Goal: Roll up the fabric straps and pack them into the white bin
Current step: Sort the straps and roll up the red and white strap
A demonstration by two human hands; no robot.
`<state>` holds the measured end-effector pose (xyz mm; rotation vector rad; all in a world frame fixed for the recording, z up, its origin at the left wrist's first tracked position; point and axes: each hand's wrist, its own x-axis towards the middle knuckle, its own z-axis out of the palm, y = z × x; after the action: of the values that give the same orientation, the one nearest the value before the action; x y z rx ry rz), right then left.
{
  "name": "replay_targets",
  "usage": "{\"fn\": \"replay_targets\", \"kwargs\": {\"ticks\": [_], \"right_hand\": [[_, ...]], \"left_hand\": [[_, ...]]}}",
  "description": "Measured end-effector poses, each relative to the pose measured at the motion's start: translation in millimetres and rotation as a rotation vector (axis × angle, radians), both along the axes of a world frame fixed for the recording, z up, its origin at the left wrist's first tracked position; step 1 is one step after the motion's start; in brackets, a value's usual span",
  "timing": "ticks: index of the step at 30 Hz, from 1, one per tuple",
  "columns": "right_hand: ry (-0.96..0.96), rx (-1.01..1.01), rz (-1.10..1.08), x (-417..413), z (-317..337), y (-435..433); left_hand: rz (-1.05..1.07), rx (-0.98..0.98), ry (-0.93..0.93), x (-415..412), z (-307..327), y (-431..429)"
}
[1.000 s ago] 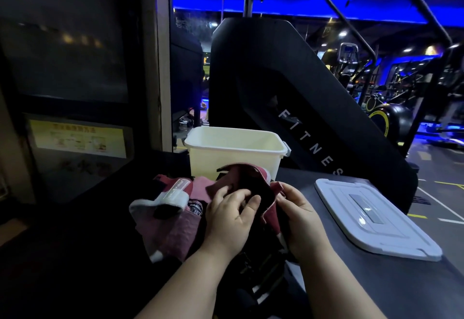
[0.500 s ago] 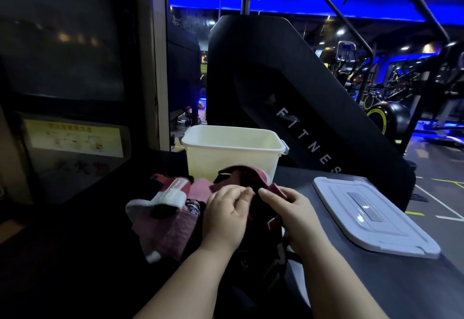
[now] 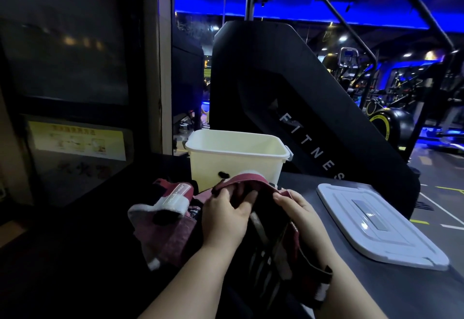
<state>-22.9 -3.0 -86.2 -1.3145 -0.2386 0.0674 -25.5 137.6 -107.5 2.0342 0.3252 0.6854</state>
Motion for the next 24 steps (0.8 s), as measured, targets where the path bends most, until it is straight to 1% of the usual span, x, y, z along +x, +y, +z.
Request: {"fn": "replay_targets", "kwargs": {"ticks": [2, 5, 7, 11, 13, 18, 22, 24], "right_hand": [[-0.023, -0.009, -0.001, 0, -1, 3], [-0.046, -0.020, -0.044, 0, 0, 9], [-0.053, -0.064, -0.099, 2, 0, 12], [-0.080, -0.233, -0.313, 7, 1, 12], [-0.087, -0.263, -0.355, 8, 1, 11], [-0.126, -0.300, -0.362, 10, 4, 8], [-0.117, -0.212, -0.291, 11, 7, -1], [-0.117, -0.192, -0.277, 11, 11, -8]], "left_hand": [[-0.030, -0.092, -0.059, -2, 3, -1], [-0.043, -0.165, -0.079, -4, 6, -2], [-0.035, -0.155, -0.115, -5, 5, 0], [-0.022, -0.083, -0.195, -6, 4, -1], [-0.042, -0.083, -0.222, -9, 6, -3], [-0.055, -0.076, -0.217, -12, 8, -4], [-0.048, 0.017, -0.196, -13, 10, -3], [-0.052, 0.035, -0.222, -12, 10, 1]]}}
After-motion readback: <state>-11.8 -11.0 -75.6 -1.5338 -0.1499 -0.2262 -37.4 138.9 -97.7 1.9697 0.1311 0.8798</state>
